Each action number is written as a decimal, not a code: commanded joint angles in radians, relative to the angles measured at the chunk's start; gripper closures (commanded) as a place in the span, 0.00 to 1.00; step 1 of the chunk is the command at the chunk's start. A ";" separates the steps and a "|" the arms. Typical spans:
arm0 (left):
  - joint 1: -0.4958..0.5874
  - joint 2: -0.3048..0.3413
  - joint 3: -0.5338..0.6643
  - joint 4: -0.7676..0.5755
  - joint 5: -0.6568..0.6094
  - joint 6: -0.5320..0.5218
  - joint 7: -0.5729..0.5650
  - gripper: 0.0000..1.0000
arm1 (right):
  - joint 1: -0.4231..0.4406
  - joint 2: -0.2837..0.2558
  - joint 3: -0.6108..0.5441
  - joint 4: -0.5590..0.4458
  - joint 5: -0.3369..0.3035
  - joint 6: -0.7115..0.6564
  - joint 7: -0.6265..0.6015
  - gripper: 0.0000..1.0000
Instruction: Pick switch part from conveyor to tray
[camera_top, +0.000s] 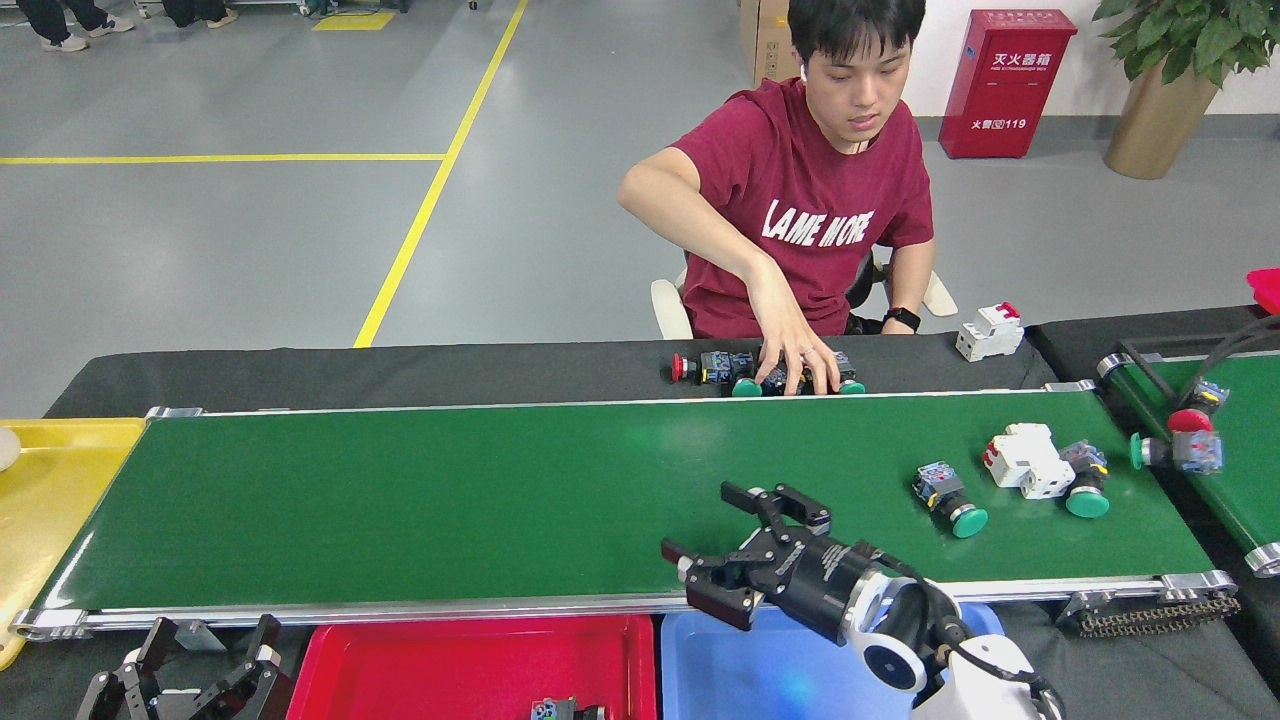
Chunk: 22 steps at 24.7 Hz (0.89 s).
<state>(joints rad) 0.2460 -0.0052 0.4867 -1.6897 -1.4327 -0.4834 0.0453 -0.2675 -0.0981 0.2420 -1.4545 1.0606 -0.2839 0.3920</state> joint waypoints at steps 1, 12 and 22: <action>0.003 0.010 0.006 -0.015 0.005 -0.001 0.004 0.00 | -0.001 -0.035 -0.024 -0.017 -0.002 0.150 -0.015 0.01; 0.004 0.010 0.006 -0.013 0.005 -0.001 0.004 0.00 | 0.462 -0.259 -0.110 -0.207 -0.070 0.364 -0.662 0.01; -0.001 0.011 -0.002 -0.010 0.005 -0.001 0.004 0.00 | 0.527 -0.233 -0.116 -0.256 -0.070 0.367 -0.622 0.02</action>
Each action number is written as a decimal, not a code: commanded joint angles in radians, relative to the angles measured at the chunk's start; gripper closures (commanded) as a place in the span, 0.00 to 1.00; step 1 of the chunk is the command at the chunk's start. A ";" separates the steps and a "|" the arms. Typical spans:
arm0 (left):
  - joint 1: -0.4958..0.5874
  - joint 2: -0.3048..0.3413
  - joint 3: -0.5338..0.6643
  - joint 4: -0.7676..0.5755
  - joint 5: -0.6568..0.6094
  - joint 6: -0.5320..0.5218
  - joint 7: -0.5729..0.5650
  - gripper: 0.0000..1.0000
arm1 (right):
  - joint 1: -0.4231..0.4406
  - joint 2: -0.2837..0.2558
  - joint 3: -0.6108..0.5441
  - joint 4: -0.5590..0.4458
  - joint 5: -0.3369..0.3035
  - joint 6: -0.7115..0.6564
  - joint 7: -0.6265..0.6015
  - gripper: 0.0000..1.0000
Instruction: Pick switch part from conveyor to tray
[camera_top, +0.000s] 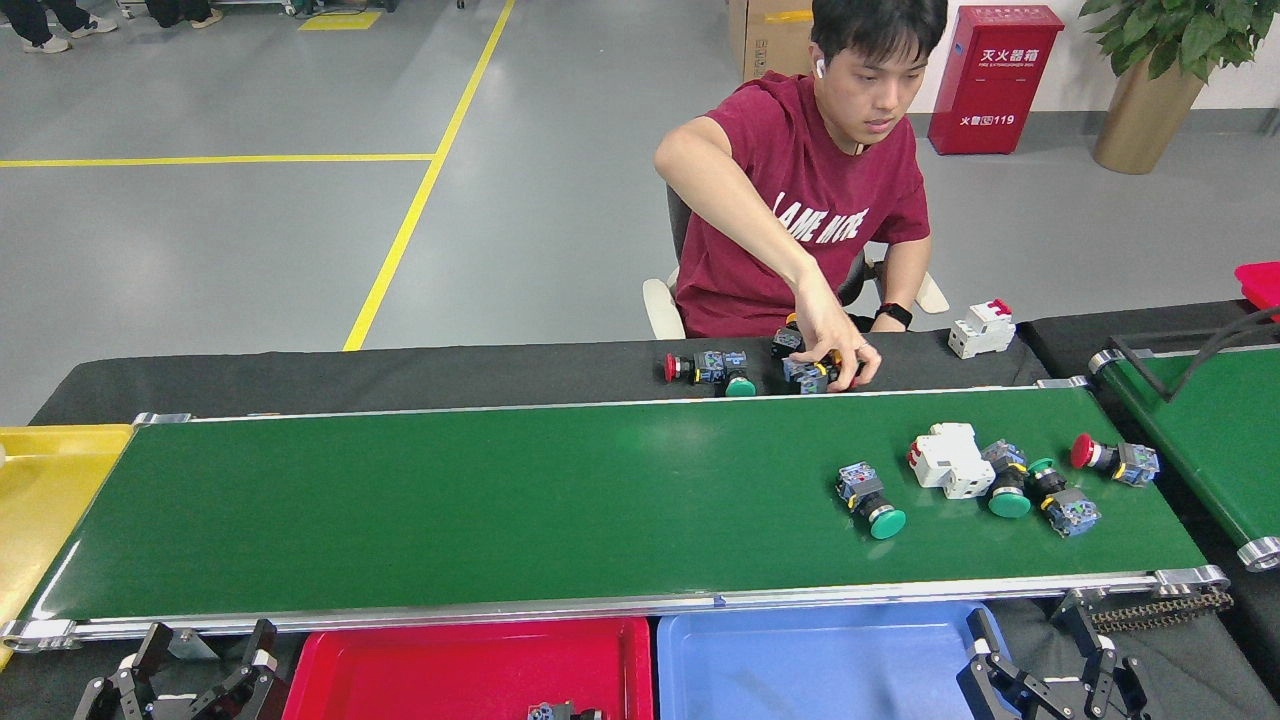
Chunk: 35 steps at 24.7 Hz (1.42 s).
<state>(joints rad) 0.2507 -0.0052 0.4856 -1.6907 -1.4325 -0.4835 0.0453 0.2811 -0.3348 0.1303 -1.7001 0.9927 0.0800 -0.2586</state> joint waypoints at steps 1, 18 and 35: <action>-0.005 0.011 -0.004 -0.009 0.004 -0.001 0.004 0.00 | -0.057 0.011 0.000 -0.007 0.000 0.003 0.081 0.02; -0.031 0.013 -0.010 -0.006 -0.002 -0.003 0.004 0.00 | -0.635 0.208 0.327 0.490 0.098 0.144 0.407 0.56; -0.024 0.011 -0.013 -0.009 0.001 -0.001 0.002 0.00 | -0.554 0.197 0.367 0.209 0.049 -0.661 0.492 0.70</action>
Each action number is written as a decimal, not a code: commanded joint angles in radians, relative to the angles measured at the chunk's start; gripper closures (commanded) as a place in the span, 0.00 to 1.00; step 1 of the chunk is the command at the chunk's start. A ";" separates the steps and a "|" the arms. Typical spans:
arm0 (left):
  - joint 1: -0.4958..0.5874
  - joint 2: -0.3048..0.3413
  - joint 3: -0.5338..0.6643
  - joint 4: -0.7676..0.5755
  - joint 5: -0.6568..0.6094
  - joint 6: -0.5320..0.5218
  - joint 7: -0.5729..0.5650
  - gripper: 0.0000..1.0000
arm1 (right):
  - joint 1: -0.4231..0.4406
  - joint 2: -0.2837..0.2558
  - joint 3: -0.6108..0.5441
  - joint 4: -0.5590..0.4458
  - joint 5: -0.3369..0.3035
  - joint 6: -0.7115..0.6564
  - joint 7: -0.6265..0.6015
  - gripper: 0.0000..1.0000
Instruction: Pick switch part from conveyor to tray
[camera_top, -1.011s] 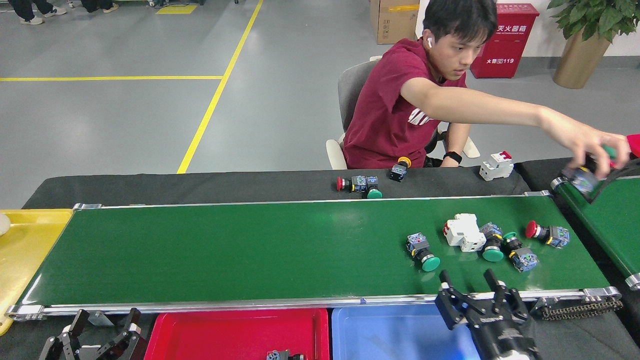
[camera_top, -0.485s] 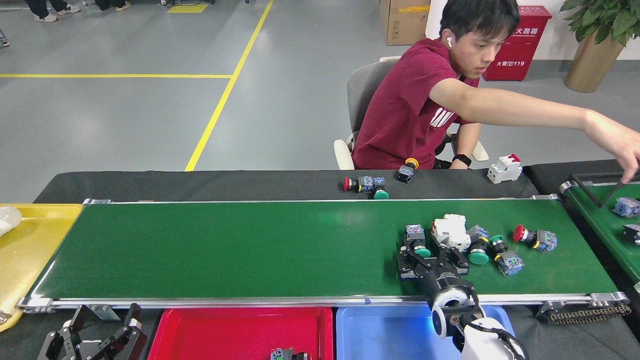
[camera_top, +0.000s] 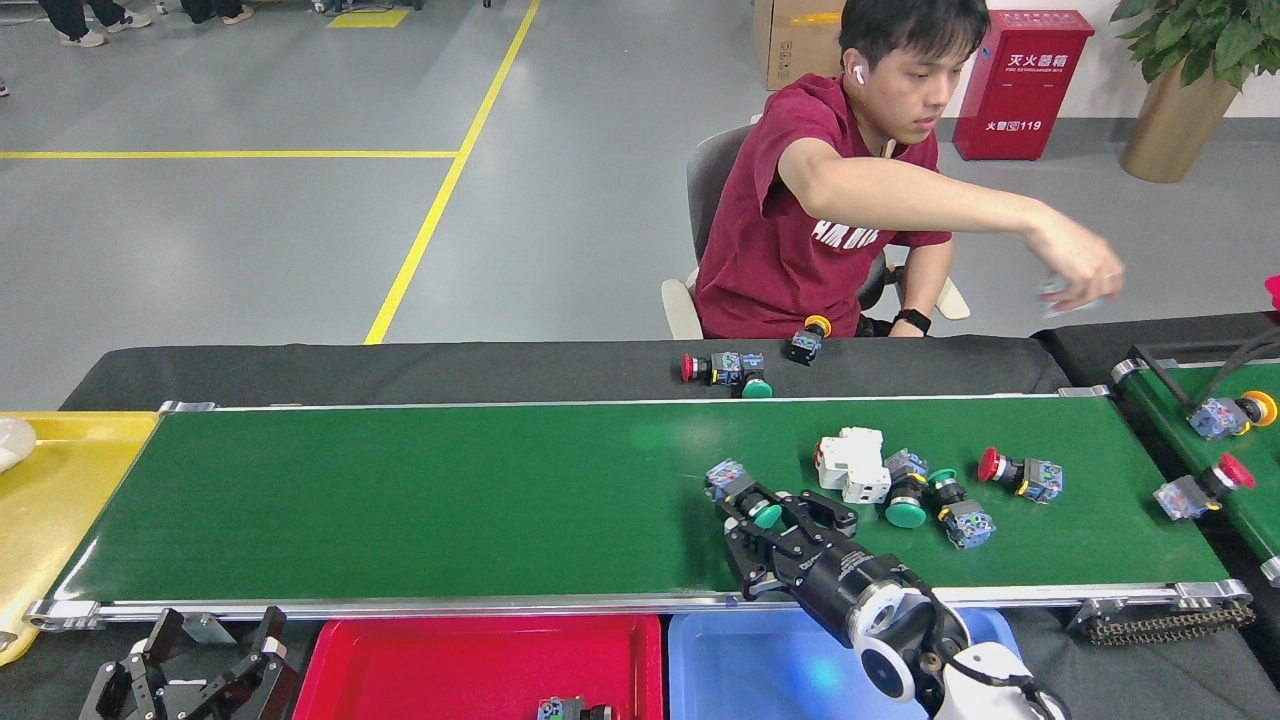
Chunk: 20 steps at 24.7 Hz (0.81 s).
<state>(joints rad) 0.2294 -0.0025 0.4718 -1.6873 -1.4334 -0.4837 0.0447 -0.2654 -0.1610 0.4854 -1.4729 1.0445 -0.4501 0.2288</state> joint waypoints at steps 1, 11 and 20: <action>-0.004 0.009 0.001 -0.011 0.002 -0.001 0.004 0.00 | -0.006 0.049 0.048 -0.018 -0.003 -0.127 0.007 0.66; -0.010 0.010 0.001 -0.008 0.001 -0.001 0.003 0.00 | -0.015 0.075 0.193 -0.012 -0.003 -0.061 0.006 0.04; -0.002 0.010 0.001 -0.009 0.002 -0.001 0.003 0.00 | 0.110 -0.114 -0.042 -0.129 -0.003 0.352 -0.149 0.05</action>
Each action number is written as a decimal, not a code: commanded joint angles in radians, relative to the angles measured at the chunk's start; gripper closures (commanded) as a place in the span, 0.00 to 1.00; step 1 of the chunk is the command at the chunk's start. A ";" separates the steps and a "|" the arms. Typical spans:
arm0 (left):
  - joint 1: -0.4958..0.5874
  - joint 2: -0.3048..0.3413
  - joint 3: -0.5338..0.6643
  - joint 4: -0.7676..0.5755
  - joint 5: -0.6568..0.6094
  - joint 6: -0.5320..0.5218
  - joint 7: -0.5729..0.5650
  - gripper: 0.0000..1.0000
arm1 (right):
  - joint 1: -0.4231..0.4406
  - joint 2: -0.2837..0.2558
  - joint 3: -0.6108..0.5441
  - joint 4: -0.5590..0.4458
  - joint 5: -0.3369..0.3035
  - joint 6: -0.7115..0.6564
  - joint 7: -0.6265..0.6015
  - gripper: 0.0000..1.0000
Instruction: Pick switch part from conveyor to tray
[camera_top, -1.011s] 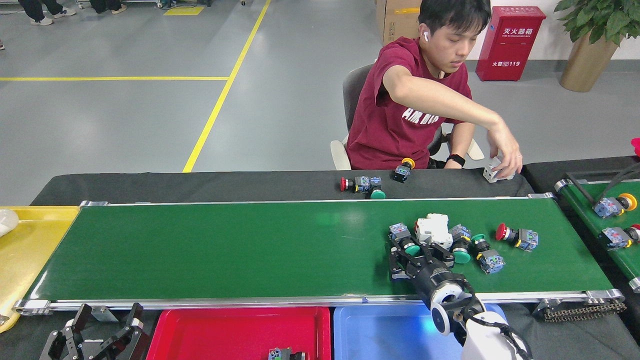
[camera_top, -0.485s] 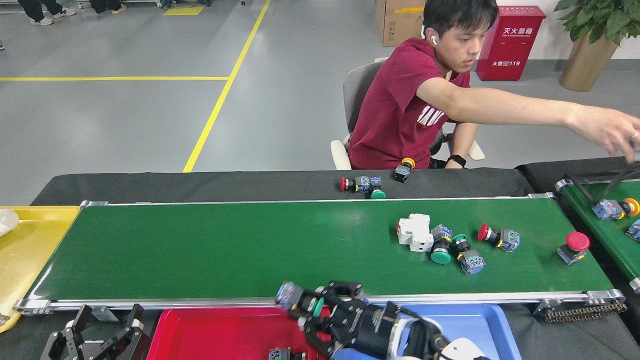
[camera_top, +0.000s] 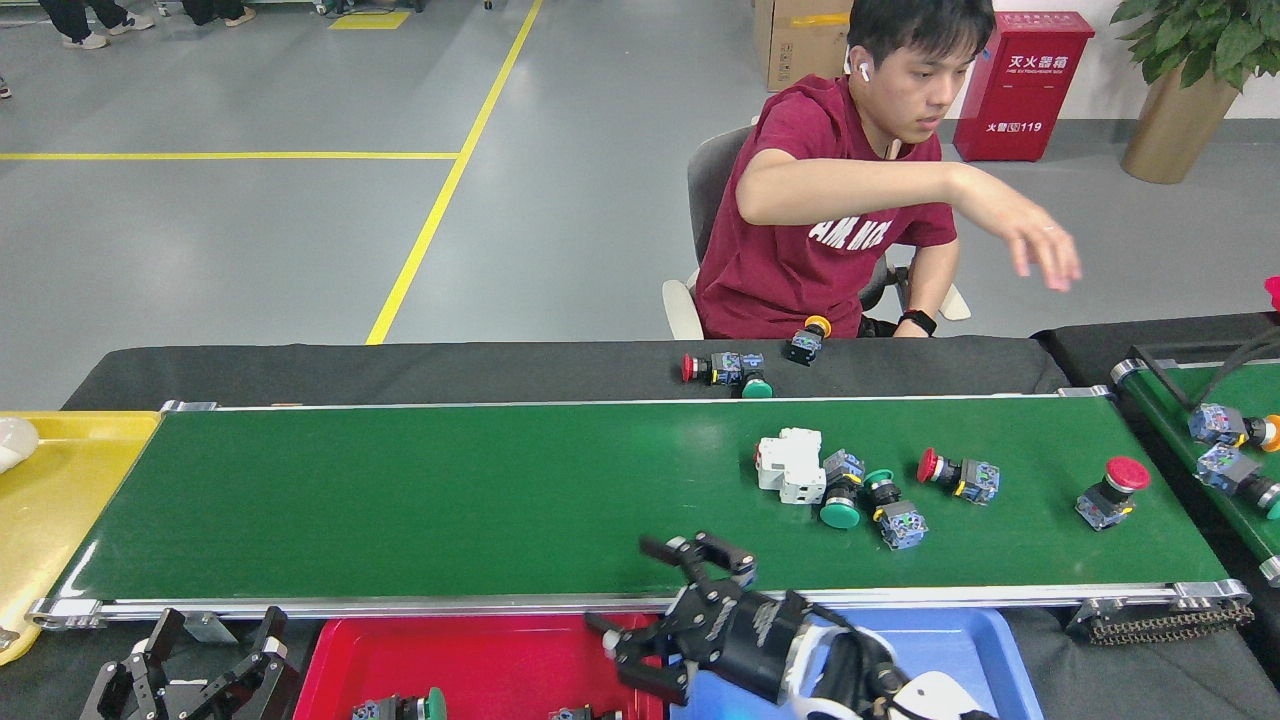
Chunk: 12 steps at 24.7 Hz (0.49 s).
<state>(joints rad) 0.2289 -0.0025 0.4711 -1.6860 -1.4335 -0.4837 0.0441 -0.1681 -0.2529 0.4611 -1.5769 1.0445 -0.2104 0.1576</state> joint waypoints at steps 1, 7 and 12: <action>0.000 0.010 0.001 -0.011 0.002 -0.001 0.003 0.00 | 0.059 -0.051 -0.033 -0.040 -0.003 0.184 -0.153 0.05; 0.004 0.009 0.003 -0.011 0.002 -0.001 0.003 0.00 | 0.272 -0.089 -0.085 -0.144 -0.004 0.582 -0.349 0.03; 0.009 0.009 0.014 -0.011 0.004 -0.001 0.005 0.00 | 0.392 -0.092 -0.087 -0.178 -0.004 0.602 -0.395 0.03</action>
<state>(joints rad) 0.2410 -0.0025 0.4793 -1.6860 -1.4334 -0.4838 0.0438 0.2252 -0.3359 0.3809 -1.7387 1.0405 0.3745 -0.2016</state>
